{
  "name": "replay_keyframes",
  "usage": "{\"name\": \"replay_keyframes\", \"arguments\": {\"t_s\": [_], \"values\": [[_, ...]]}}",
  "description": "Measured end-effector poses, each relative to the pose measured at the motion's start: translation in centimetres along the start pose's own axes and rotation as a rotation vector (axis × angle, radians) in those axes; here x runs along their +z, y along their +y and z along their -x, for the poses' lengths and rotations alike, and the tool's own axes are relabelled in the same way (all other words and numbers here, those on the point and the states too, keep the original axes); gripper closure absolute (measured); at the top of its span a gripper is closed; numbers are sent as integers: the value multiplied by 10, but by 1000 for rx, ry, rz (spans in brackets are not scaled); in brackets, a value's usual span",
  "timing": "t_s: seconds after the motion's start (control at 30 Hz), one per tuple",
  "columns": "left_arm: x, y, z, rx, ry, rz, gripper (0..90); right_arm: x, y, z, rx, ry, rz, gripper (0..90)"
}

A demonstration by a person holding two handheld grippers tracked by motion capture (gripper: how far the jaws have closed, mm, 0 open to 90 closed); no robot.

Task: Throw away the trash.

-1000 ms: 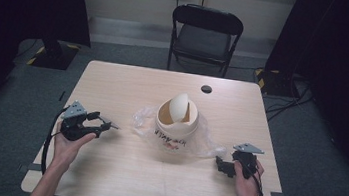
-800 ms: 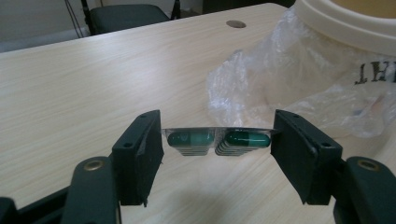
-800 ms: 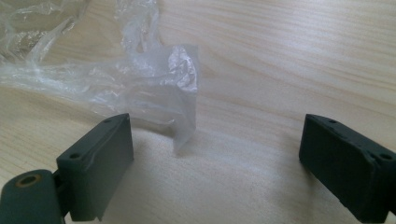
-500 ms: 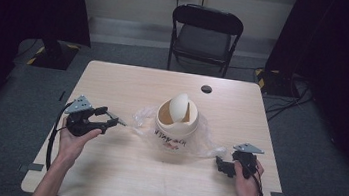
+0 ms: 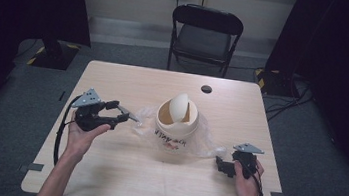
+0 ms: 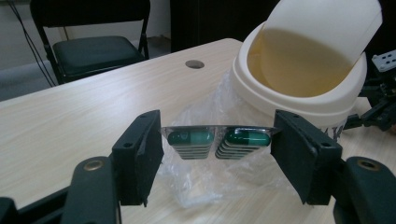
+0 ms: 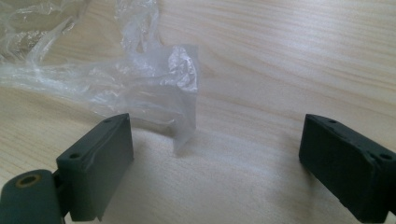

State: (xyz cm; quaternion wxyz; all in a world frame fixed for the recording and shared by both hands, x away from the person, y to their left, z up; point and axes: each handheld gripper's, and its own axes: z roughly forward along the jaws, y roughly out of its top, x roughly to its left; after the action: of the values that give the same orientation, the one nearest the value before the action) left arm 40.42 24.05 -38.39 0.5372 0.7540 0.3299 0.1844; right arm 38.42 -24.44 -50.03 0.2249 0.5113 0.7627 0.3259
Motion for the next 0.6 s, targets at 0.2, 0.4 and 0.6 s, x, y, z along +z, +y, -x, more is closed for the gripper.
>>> {"name": "replay_keyframes", "arguments": {"t_s": [0.2,0.4,0.6], "values": [[1,10,6,-16,-30,37,343,0,0,0,2,0,-1,90],[2,22,14,-6,-66,71,343,0,0,0,-1,0,1,90],[3,31,17,-12,-85,102,343,0,0,0,2,0,0,90]]}}
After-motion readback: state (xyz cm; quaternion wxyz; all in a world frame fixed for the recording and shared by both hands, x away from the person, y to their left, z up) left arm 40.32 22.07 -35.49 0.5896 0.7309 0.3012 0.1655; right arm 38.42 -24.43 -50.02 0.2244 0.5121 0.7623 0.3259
